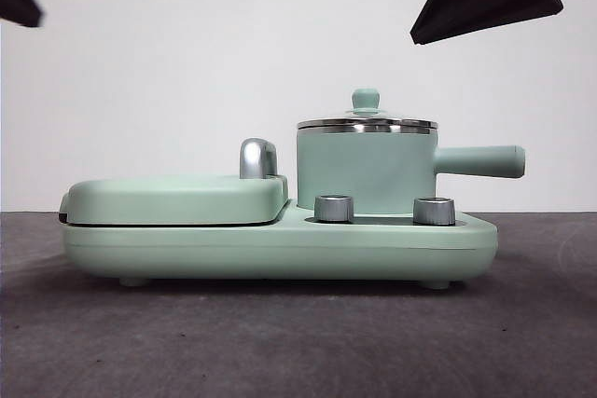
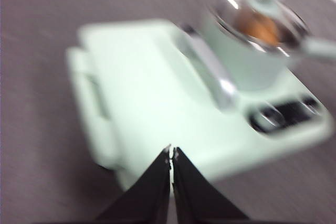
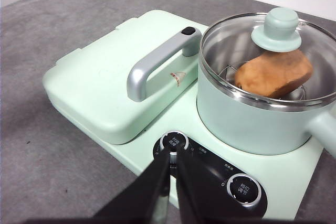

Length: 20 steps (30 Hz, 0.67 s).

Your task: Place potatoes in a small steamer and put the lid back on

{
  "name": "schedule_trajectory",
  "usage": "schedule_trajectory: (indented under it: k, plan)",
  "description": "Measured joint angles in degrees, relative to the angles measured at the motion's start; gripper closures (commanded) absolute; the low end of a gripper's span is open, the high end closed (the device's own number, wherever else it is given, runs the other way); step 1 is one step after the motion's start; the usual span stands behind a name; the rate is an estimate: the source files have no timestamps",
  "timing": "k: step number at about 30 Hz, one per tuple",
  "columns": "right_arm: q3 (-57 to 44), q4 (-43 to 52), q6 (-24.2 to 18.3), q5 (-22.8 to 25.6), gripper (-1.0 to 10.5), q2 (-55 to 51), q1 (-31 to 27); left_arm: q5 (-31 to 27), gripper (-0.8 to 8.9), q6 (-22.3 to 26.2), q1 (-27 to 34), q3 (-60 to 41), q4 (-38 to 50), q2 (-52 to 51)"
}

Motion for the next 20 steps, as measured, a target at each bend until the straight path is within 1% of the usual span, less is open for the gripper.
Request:
schedule_trajectory:
  k: [4, 6, 10, 15, 18, 20]
  plan:
    - [0.00, 0.00, 0.00, 0.00, 9.3, 0.00, 0.00, -3.54, 8.08, 0.98, 6.29, -9.77, 8.22, -10.25]
    - [0.00, 0.00, 0.00, 0.00, 9.3, 0.00, 0.00, -5.29, 8.08, 1.05, 9.64, -14.45, 10.58, -15.34]
    - [0.00, 0.02, 0.00, -0.02, 9.3, 0.00, 0.00, -5.81, 8.08, 1.05, 14.45, -23.04, 11.23, -23.30]
    - [0.00, 0.00, 0.00, 0.00, 9.3, 0.00, 0.00, -5.81, 8.08, 0.31, 16.17, -32.48, 10.47, -30.80]
    - [0.00, 0.02, 0.00, 0.00, 9.3, -0.07, 0.00, -5.77, 8.08, -0.35, 16.44, -33.27, 11.78, -33.46]
    - [0.00, 0.24, 0.00, -0.02, 9.3, -0.09, 0.00, -5.79, 8.08, -0.46, 16.79, -33.27, 11.41, -33.27]
